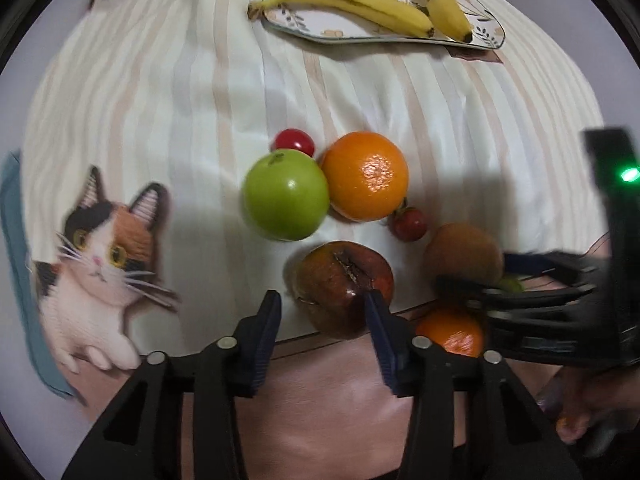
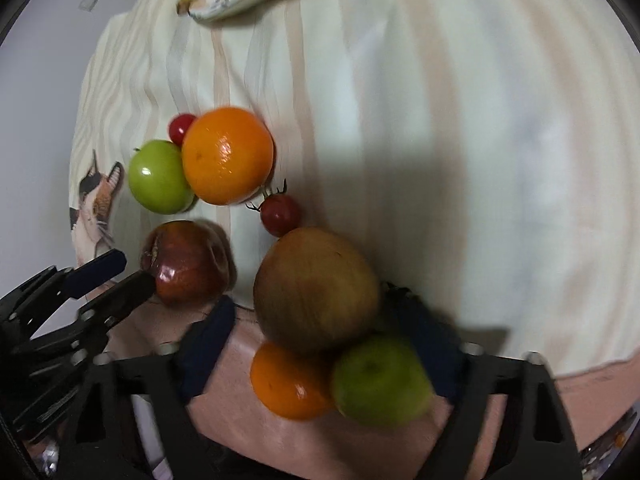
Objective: Organize fruits
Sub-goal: 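Grasp the dark red apple with the left tool while the right tool grasps the brown apple, then carry both apples onto the plate beside the bananas and open both tools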
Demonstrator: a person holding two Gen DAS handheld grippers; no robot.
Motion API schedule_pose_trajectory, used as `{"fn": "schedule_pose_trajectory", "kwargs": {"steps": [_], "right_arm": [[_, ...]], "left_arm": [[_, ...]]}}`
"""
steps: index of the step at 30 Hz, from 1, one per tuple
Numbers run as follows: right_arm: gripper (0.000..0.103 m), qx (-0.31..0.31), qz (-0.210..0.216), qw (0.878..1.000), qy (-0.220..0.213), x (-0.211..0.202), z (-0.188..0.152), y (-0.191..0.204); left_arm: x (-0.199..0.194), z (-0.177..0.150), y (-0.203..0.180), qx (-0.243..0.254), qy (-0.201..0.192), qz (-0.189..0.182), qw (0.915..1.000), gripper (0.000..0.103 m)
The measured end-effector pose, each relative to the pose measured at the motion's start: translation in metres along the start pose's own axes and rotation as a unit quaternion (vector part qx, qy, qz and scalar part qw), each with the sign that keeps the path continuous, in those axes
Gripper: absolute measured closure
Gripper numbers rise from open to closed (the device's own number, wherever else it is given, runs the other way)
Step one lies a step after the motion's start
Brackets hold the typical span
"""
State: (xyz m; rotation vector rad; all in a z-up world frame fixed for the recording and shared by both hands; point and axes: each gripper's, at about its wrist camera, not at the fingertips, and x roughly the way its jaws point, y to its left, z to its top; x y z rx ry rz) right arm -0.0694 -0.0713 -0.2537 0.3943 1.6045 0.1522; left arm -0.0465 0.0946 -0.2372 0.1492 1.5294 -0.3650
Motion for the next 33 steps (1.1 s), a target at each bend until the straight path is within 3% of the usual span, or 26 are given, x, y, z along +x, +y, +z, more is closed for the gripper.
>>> {"fn": "schedule_pose_trajectory", "kwargs": {"steps": [3, 6, 9, 16, 20, 23, 27, 33], "right_arm": [[0.035, -0.01, -0.012, 1.0, 0.0, 0.01, 0.001, 0.003], [0.036, -0.022, -0.032, 0.999, -0.001, 0.004, -0.002, 0.006], [0.036, -0.027, -0.057, 0.998, -0.01, -0.008, -0.005, 0.001], [0.035, -0.018, -0.061, 0.998, -0.016, -0.028, -0.012, -0.016], [0.035, -0.023, -0.068, 0.997, -0.022, -0.036, -0.018, -0.018], [0.035, -0.017, -0.066, 0.997, -0.021, -0.037, -0.02, -0.02], [0.035, -0.019, -0.068, 0.997, -0.025, -0.047, -0.023, -0.029], [0.035, -0.02, -0.095, 0.995, -0.017, -0.027, -0.014, -0.021]], "left_arm": [[0.01, 0.003, 0.001, -0.015, 0.008, -0.015, 0.9997, 0.041], [0.018, 0.006, 0.0, -0.03, 0.013, -0.031, 0.999, 0.038], [0.028, 0.017, -0.002, -0.038, 0.025, -0.054, 0.9975, 0.037], [0.058, 0.015, -0.007, -0.055, 0.054, -0.089, 0.9931, 0.037], [0.055, 0.008, -0.022, -0.042, 0.043, -0.056, 0.9966, 0.039], [0.04, -0.002, -0.029, -0.025, 0.021, 0.011, 0.9994, 0.039], [0.014, -0.024, -0.017, 0.004, -0.002, 0.09, 0.9959, 0.039], [0.031, -0.031, 0.025, -0.052, 0.016, 0.059, 0.9968, 0.038]]}}
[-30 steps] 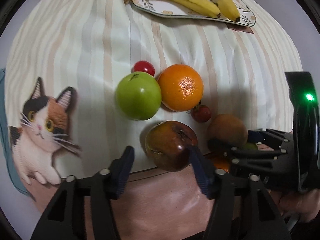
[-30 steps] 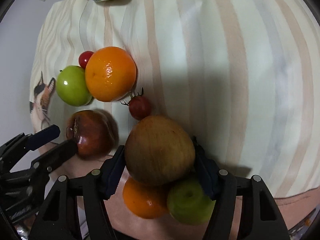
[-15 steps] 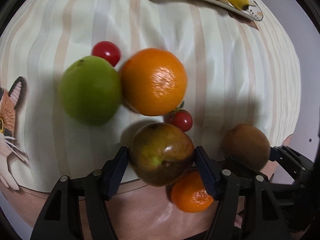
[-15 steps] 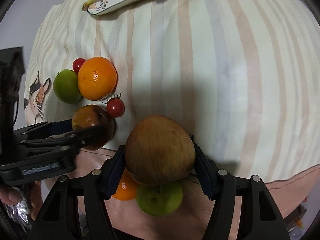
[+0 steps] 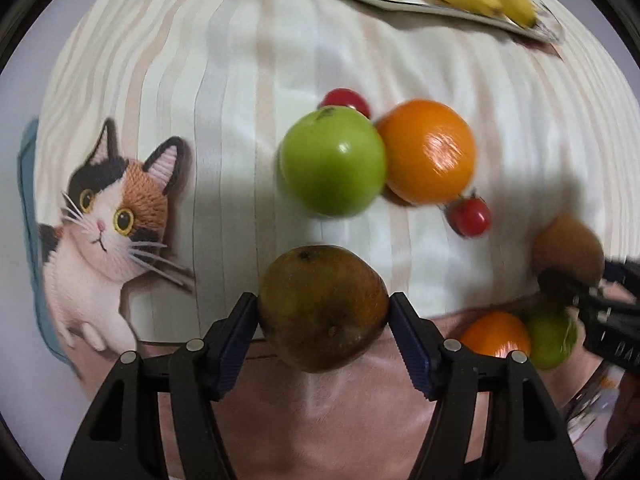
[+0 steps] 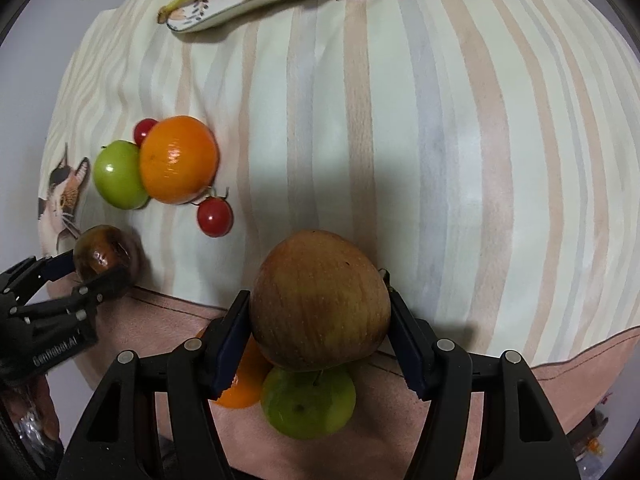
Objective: Organize fruits
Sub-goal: 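Carry both apples onto the plate beside the bananas and open both tools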
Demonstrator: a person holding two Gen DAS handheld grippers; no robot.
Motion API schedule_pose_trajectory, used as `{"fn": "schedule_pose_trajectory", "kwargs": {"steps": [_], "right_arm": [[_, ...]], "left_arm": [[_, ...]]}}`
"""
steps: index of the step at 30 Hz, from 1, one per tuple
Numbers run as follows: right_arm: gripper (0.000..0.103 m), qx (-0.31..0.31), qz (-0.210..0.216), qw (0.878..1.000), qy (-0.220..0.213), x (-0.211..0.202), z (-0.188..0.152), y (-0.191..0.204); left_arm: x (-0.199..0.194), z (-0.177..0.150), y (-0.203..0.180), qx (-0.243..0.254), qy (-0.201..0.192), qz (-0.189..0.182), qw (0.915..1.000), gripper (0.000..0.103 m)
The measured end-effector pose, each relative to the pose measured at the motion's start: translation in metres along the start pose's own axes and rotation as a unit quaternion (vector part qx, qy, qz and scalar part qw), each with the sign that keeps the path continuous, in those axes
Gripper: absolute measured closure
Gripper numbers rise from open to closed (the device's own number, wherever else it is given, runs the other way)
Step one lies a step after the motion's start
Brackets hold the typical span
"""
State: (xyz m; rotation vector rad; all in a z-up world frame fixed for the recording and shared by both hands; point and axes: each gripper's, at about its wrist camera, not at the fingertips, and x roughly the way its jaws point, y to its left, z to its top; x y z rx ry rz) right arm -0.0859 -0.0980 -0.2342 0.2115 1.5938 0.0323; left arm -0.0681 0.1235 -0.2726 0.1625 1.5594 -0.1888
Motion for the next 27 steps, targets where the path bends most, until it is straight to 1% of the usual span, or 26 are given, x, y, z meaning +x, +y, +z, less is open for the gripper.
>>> {"fn": "schedule_pose_trajectory", "kwargs": {"steps": [2, 4, 5, 6, 8, 10, 13, 15, 19, 21, 23, 24, 27], "right_arm": [[0.035, 0.004, -0.002, 1.0, 0.001, 0.001, 0.001, -0.001], [0.035, 0.003, -0.004, 1.0, 0.007, 0.0, 0.001, -0.003], [0.035, 0.005, -0.003, 1.0, 0.006, -0.001, 0.001, -0.004], [0.035, 0.006, 0.0, 1.0, 0.005, -0.002, 0.001, -0.003], [0.035, 0.008, 0.007, 1.0, -0.003, -0.008, 0.001, -0.005], [0.035, 0.006, 0.01, 1.0, -0.012, -0.016, 0.002, -0.007], [0.036, 0.007, 0.027, 0.999, -0.026, -0.033, 0.008, -0.007], [0.036, 0.008, 0.039, 0.998, -0.042, -0.051, 0.015, -0.009], [0.036, 0.017, 0.062, 0.995, -0.078, -0.086, 0.039, -0.011], [0.036, 0.02, 0.067, 0.993, -0.099, -0.101, 0.056, -0.012], [0.036, 0.027, 0.071, 0.99, -0.123, -0.112, 0.074, -0.015], [0.036, 0.032, 0.068, 0.989, -0.13, -0.116, 0.088, -0.015], [0.036, 0.051, 0.051, 0.986, -0.15, -0.125, 0.124, -0.031]], "left_arm": [[-0.001, 0.0, 0.007, -0.012, -0.007, -0.002, 0.9999, 0.038], [-0.002, 0.01, 0.016, -0.022, -0.011, -0.004, 0.9997, 0.039], [-0.003, 0.009, 0.018, -0.025, -0.012, -0.004, 0.9996, 0.039], [-0.002, 0.02, 0.02, -0.025, -0.013, -0.004, 0.9996, 0.039], [-0.009, 0.025, 0.016, -0.024, -0.023, -0.003, 0.9994, 0.039], [-0.017, 0.023, 0.01, -0.023, -0.031, 0.0, 0.9993, 0.039], [-0.034, 0.026, 0.01, -0.033, -0.042, -0.021, 0.9983, 0.039], [-0.055, 0.019, 0.013, -0.037, -0.055, -0.036, 0.9972, 0.039], [-0.094, 0.045, 0.009, -0.038, -0.085, -0.07, 0.9932, 0.039], [-0.116, 0.079, -0.003, -0.037, -0.095, -0.083, 0.9913, 0.039], [-0.134, 0.108, -0.012, -0.033, -0.103, -0.082, 0.9907, 0.039], [-0.136, 0.13, -0.02, -0.028, -0.108, -0.079, 0.9906, 0.039], [-0.131, 0.169, -0.027, -0.025, -0.111, -0.068, 0.9912, 0.039]]}}
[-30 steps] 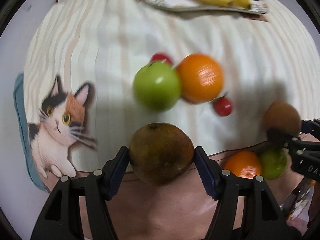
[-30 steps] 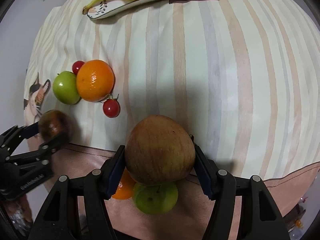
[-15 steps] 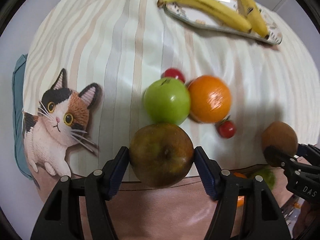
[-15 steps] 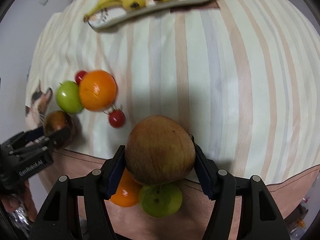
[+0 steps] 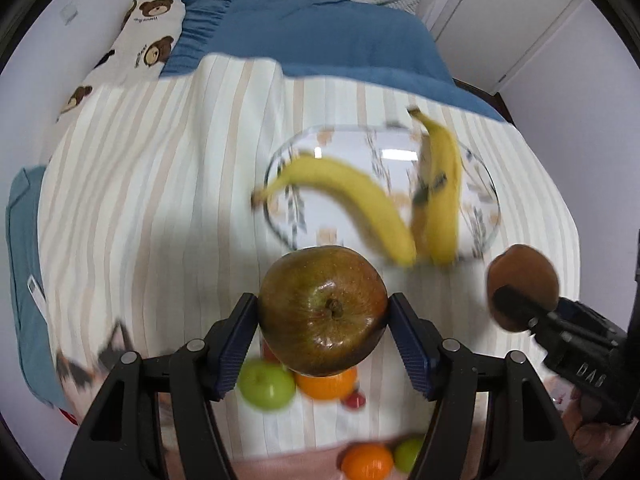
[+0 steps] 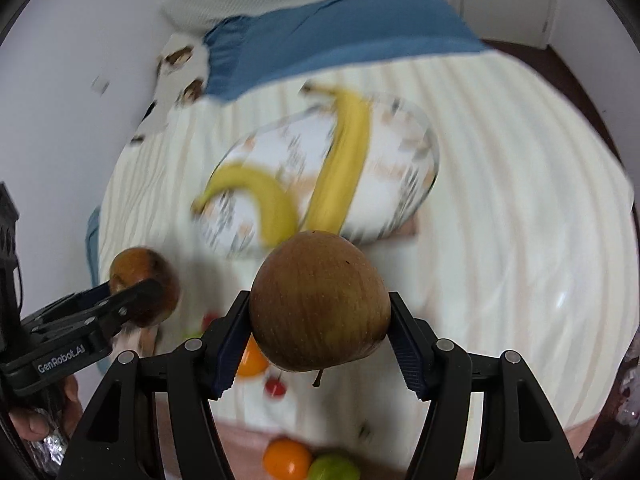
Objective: Organize fruits
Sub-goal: 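Carry both apples onto the plate beside the bananas and open both tools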
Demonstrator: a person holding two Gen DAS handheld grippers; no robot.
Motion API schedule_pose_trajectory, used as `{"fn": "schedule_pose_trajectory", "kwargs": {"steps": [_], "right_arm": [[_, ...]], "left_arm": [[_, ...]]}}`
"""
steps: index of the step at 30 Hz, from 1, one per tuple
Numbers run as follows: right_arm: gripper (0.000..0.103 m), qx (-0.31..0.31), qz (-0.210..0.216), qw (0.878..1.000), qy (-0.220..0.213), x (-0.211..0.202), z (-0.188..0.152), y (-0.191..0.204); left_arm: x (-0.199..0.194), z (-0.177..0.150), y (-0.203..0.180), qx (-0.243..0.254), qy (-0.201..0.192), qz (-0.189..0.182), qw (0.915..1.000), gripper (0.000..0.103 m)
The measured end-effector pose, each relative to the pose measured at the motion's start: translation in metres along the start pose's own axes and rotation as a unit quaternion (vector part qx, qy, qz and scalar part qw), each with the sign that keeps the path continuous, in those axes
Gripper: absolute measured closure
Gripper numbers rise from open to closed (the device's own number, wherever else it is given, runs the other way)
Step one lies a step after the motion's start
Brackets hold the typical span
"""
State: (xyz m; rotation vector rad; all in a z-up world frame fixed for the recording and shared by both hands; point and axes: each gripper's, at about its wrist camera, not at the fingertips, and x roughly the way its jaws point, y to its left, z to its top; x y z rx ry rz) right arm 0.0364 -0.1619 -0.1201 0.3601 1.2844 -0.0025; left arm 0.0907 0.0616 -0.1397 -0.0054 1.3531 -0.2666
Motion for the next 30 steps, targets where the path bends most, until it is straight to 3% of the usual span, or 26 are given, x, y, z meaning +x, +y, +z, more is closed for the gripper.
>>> {"fn": "schedule_pose_trajectory", "kwargs": {"steps": [4, 10, 21, 30], "right_arm": [[0.036, 0.026, -0.021, 0.999, -0.001, 0.018, 0.045, -0.015], [0.035, 0.038, -0.046, 0.998, 0.013, 0.045, 0.077, -0.036], [0.035, 0.032, -0.058, 0.997, 0.038, 0.079, 0.087, -0.032], [0.033, 0.029, -0.059, 0.997, 0.033, 0.081, 0.09, -0.028]], "left_arm": [[0.022, 0.037, 0.003, -0.002, 0.018, 0.006, 0.9998, 0.039], [0.065, 0.073, 0.007, -0.015, 0.066, 0.001, 0.9977, 0.039], [0.099, 0.073, 0.012, -0.036, 0.112, -0.014, 0.993, 0.038], [0.101, 0.074, 0.014, -0.038, 0.122, -0.014, 0.9917, 0.038]]}}
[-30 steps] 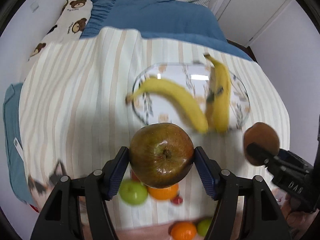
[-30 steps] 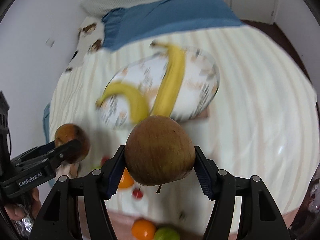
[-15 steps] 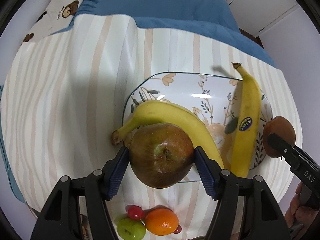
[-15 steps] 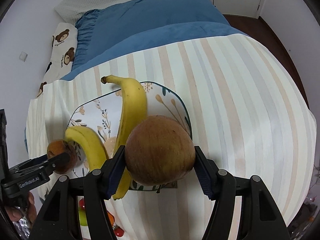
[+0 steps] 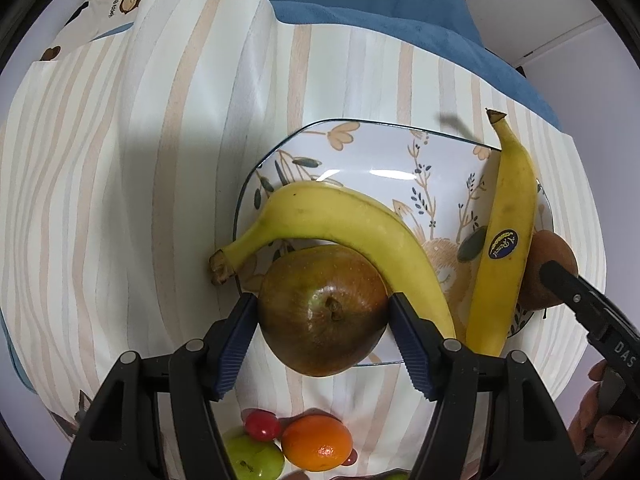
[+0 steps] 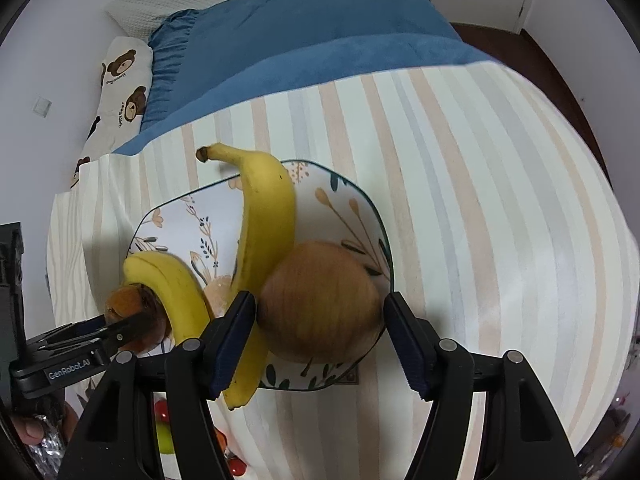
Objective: Organize fruits
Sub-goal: 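Carry both apples onto the plate beside the bananas and open both tools, then withdraw both tools from the plate back toward the remaining fruit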
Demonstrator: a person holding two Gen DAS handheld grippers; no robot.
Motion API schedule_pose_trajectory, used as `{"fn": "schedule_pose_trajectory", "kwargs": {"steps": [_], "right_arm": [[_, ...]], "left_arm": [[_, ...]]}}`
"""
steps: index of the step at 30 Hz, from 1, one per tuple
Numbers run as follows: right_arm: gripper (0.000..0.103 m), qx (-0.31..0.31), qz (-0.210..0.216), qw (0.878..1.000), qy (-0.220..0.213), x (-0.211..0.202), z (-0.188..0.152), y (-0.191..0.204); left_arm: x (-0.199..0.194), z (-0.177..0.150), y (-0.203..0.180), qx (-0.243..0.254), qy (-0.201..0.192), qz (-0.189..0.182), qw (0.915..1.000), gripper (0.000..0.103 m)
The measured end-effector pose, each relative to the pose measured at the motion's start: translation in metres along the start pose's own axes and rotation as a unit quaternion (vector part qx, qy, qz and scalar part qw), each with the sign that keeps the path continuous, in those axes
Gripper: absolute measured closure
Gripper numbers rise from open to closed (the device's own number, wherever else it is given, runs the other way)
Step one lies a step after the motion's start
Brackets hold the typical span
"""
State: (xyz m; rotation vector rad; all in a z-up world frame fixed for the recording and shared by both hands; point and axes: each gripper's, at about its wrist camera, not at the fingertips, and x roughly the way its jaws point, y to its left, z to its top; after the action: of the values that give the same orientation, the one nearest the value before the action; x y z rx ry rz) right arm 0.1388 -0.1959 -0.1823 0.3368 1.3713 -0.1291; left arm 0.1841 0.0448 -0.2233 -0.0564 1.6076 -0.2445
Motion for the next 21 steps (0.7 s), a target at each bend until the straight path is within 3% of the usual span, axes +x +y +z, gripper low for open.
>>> {"fn": "schedule_pose_trajectory", "kwargs": {"steps": [2, 12, 14, 16, 21], "right_arm": [[0.033, -0.003, -0.002, 1.0, -0.001, -0.003, 0.002, 0.001], [0.03, 0.008, -0.003, 1.0, -0.013, -0.018, -0.006, -0.001], [0.027, 0.007, -0.003, 1.0, -0.018, -0.023, -0.009, 0.0], [0.021, 0.002, -0.003, 1.0, -0.024, -0.03, -0.015, 0.003], [0.006, -0.018, -0.023, 0.999, -0.041, -0.045, -0.033, 0.013]], "left_arm": [[-0.001, 0.001, -0.001, -0.001, -0.002, 0.0, 1.0, 0.038], [-0.038, -0.003, -0.01, 0.025, -0.044, 0.024, 0.9984, 0.017], [-0.043, -0.008, -0.01, 0.025, -0.052, 0.029, 0.9979, 0.014], [-0.049, -0.015, -0.009, 0.026, -0.062, 0.036, 0.9971, 0.004], [-0.053, -0.034, -0.005, 0.024, -0.082, 0.049, 0.9951, 0.003]]}}
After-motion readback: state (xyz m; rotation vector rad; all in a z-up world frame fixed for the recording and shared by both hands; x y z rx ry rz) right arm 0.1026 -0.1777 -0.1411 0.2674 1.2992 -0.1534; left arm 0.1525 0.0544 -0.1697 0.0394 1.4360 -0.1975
